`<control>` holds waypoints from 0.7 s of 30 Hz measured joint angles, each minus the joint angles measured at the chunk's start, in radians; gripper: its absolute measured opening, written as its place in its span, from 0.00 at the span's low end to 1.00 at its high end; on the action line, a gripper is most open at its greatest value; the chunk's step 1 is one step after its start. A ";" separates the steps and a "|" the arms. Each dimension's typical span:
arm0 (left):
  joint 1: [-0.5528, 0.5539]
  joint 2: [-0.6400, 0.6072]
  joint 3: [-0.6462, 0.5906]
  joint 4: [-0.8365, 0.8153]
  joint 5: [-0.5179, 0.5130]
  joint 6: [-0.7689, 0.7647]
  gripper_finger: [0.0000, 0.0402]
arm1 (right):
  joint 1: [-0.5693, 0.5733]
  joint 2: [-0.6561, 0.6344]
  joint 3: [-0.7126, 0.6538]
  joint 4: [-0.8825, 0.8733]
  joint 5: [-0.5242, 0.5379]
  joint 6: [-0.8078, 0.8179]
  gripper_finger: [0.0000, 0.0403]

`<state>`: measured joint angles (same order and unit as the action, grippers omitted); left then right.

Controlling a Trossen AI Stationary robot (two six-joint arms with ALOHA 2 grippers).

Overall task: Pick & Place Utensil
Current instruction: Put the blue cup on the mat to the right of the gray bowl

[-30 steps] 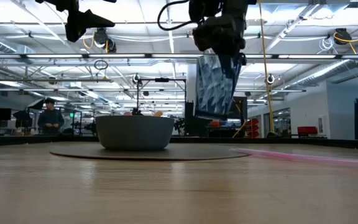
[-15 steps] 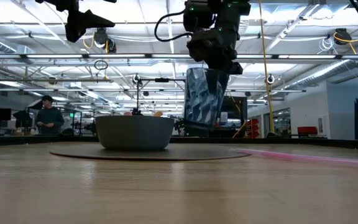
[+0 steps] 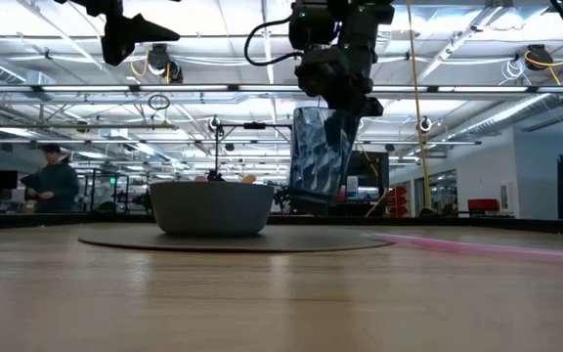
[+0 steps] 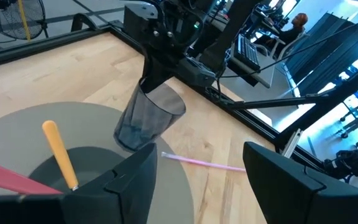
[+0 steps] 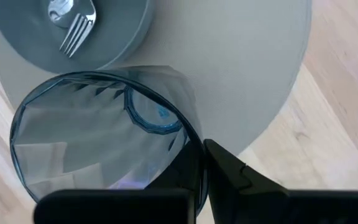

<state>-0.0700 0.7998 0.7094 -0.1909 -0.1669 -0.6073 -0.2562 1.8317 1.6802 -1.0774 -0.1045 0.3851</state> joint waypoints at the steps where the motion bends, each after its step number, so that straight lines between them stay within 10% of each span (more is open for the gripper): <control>1: 0.000 0.000 0.000 0.000 0.000 0.000 0.61 | 0.000 0.000 0.000 0.001 0.003 0.000 0.02; 21: 0.000 0.000 0.000 0.000 -0.018 0.004 0.61 | -0.006 0.000 -0.103 0.055 -0.044 0.041 0.02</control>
<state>-0.0700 0.7998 0.7094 -0.1913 -0.1848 -0.6037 -0.2623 1.8317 1.5768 -1.0227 -0.1488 0.4263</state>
